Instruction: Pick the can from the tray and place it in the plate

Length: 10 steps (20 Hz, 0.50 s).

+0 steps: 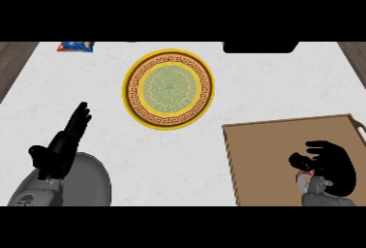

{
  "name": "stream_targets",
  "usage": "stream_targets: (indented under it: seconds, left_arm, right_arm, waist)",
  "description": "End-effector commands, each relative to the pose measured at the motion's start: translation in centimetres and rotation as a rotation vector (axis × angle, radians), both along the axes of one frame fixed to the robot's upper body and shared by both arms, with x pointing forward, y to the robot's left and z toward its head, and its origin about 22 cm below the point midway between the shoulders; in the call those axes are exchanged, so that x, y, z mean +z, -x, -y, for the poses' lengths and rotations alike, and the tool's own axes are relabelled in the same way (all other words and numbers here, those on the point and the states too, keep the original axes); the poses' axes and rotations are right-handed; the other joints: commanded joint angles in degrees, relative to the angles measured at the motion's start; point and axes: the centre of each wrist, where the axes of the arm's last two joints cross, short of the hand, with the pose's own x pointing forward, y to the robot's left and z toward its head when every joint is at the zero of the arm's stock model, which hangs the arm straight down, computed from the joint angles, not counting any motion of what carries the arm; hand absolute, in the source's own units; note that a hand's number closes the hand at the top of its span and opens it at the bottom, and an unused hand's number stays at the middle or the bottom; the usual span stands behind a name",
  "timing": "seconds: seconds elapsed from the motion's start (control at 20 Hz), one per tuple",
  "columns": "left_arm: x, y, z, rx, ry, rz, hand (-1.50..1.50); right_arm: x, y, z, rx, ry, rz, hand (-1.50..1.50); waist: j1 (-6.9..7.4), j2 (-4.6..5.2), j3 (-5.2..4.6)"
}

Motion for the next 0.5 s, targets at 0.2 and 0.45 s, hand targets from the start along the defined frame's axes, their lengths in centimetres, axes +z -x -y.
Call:
stream_targets:
  seconds: [0.2, 0.45]
  left_arm:
    - [-1.3, 0.1, 0.4, 0.018, -0.004, -0.016, 0.00]
    - [0.2, 0.4, 0.4, -0.007, 0.013, -0.007, 0.00]
  right_arm:
    - [-0.6, 1.2, -0.7, -0.009, 0.027, -0.012, 1.50]
    - [0.5, 1.0, -1.1, 0.102, 0.230, 0.038, 1.50]
  waist:
    - [-0.21, -0.01, -0.02]
    - [-0.10, -0.09, -0.03]
